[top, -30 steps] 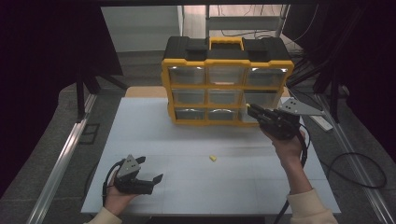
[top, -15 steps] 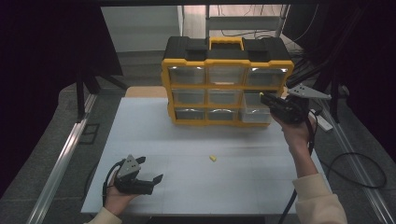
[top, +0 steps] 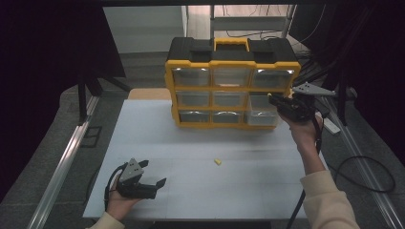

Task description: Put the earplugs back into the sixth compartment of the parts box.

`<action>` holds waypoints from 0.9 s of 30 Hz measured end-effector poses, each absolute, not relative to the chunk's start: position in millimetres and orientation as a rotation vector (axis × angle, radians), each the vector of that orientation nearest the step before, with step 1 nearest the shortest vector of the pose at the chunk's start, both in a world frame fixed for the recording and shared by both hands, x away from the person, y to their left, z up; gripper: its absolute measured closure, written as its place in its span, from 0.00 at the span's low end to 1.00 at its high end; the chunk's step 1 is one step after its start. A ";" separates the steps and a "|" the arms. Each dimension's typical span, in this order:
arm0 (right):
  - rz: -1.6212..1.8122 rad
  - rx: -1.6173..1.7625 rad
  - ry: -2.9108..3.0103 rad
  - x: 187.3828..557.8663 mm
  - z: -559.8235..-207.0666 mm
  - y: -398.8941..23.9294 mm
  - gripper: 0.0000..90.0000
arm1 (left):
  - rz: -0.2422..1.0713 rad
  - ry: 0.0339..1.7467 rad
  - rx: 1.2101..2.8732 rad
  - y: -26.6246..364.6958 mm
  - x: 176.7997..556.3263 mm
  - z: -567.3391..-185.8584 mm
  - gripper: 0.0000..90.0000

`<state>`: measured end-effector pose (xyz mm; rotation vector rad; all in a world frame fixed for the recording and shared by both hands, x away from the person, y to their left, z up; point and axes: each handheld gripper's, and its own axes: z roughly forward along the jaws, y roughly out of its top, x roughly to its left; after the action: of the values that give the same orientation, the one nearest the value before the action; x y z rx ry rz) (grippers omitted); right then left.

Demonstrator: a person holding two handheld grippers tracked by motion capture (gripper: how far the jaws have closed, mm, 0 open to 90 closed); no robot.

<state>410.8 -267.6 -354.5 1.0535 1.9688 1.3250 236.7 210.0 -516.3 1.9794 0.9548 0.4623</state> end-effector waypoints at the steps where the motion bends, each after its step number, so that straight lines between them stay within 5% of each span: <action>1: 1.320 1.055 1.973 411.4 -355.1 -267.7 0.87 | 0.461 0.955 1.980 210.0 236.7 -516.3 0.07; 5: 1.313 1.066 1.976 412.3 -356.5 -267.0 0.58 | 0.461 0.955 1.981 210.0 236.6 -516.6 0.07; 11: 1.336 1.054 1.940 402.3 -353.8 -263.7 0.35 | 0.461 0.955 1.980 209.9 236.3 -516.5 0.07; 27: 1.489 0.887 2.059 346.4 -360.0 -243.6 0.31 | 0.466 0.950 1.974 210.0 236.1 -515.8 0.06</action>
<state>346.4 -243.6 -360.0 0.8871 2.0588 1.4886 236.1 210.0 -515.8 1.9737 0.9499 0.4664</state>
